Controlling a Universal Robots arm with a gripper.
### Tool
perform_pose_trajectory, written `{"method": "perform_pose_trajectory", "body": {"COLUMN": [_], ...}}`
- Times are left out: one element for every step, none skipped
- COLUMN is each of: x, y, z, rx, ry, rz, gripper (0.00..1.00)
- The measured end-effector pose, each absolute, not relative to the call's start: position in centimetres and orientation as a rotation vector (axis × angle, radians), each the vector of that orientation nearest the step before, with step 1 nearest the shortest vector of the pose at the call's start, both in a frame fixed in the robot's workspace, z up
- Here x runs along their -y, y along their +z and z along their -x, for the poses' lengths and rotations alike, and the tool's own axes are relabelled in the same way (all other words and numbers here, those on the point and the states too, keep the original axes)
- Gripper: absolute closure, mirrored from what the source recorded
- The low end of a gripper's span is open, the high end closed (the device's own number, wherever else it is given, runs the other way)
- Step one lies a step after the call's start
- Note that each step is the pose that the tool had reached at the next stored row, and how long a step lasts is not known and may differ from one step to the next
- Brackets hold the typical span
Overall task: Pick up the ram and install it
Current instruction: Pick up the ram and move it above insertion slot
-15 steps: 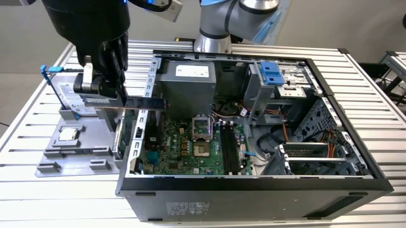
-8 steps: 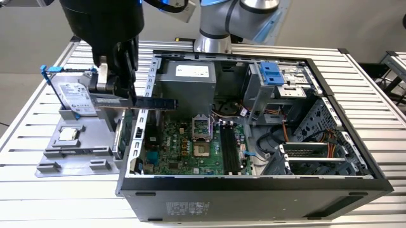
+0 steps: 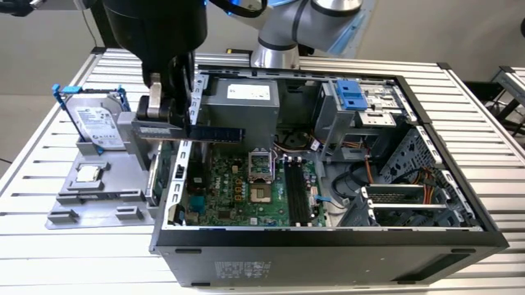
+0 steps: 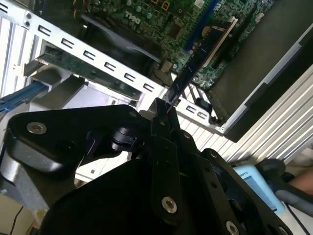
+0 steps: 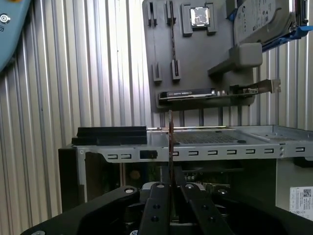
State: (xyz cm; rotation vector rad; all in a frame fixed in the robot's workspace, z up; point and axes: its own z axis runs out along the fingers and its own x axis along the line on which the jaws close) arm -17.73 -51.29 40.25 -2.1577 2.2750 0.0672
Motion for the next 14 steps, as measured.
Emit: {"method": "perform_pose_trajectory", "body": {"x": [51.3,51.3,51.3,51.3,51.3,51.3,51.3,51.3,51.3,51.3,51.3,51.3,51.3,51.3], "y": [40.3,40.3,40.3,40.3,40.3,40.3,40.3,40.3,40.3,40.3,40.3,40.3,40.3,40.3], "z": [17.5,17.3,17.1,16.9,16.7,16.4,16.2,16.0,15.8,15.6,15.4,15.2,15.0,14.8], "rx": [-2.275,-2.275,-2.275,-2.275,-2.275,-2.275,-2.276,-2.276,-2.276,-2.276,-2.276,-2.276,-2.276,-2.276], "ry": [0.067,0.068,0.068,0.068,0.068,0.068,0.068,0.068,0.068,0.069,0.069,0.069,0.069,0.069], "rz": [2.158,2.158,2.158,2.158,2.158,2.158,2.158,2.158,2.158,2.158,2.158,2.158,2.159,2.159], "gripper": [1.0,1.0,1.0,1.0,1.0,1.0,1.0,1.0,1.0,1.0,1.0,1.0,1.0,1.0]}}
